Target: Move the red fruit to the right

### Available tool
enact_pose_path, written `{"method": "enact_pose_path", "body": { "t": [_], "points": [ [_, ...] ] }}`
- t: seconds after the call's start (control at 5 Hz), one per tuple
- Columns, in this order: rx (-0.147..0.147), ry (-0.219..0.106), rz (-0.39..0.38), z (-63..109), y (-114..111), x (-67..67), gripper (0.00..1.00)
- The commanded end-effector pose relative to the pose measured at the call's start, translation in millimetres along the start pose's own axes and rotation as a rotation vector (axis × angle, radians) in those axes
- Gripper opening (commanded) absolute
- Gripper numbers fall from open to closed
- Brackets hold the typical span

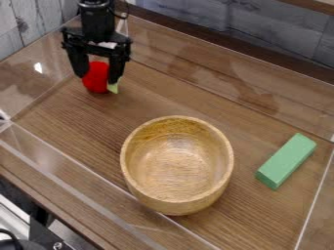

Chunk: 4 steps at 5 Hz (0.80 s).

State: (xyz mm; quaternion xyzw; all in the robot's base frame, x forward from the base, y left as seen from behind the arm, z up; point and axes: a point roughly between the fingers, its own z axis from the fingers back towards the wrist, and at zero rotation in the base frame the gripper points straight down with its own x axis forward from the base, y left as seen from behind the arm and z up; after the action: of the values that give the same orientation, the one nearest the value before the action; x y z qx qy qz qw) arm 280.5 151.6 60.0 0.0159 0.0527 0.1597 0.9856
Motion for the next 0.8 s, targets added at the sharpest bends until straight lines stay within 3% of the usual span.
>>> {"method": "enact_pose_path", "body": {
  "t": [0.0,0.4,0.6],
  "points": [
    [0.015,-0.048,0.027,1.5,12,4.6,1.0],
    [0.009,-0.045,0.075,-13.3,-12,10.8,1.0],
    [0.001,-0.051,0.033,-8.3,-9,17.3,1.0]
  ]
}}
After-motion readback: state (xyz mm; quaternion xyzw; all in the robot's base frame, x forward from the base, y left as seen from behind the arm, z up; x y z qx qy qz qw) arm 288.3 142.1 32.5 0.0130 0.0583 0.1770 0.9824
